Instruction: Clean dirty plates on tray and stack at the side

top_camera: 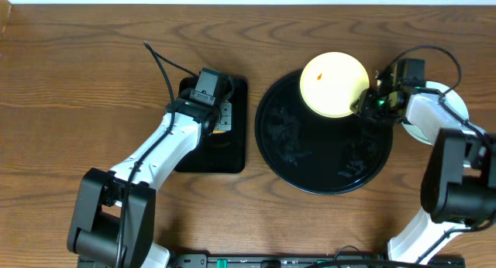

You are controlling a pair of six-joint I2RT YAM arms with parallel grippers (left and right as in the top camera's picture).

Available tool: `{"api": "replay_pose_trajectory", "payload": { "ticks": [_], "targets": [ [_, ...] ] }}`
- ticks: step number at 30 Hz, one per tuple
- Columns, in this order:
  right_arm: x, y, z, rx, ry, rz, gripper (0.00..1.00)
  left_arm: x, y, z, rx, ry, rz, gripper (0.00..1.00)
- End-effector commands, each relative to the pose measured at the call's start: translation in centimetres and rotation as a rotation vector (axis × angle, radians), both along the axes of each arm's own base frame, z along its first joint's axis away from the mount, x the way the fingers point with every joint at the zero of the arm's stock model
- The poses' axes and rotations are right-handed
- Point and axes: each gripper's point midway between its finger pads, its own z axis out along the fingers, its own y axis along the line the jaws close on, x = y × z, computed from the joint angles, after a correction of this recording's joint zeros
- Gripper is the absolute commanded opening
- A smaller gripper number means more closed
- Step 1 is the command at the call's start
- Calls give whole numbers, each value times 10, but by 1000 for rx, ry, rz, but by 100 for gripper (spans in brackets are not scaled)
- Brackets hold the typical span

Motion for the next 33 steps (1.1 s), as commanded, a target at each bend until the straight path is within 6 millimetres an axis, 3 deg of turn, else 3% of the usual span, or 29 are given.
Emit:
{"api": "replay_pose_trajectory", "payload": {
  "ticks": [1,4,6,12,23,33],
  "targets": [
    [5,16,-13,53,22,-8,27,-3,3,-3,15,8,-6,8],
    [6,27,-15,79,17,18,7,-3,3,-3,15,8,-6,8],
    [5,31,-14,79,17,28,1,-3,3,-3,15,8,-6,7],
    [-3,40,-17,76,47,62,1,-4,3,-3,16,11,-6,7],
    [-55,39,-30,29,234,161,1,-5,4,-7,21,24,-6,8],
    [-67,36,-32,10,286,165,1,-4,-7,-48,-14,102,-19,8]
  ]
}}
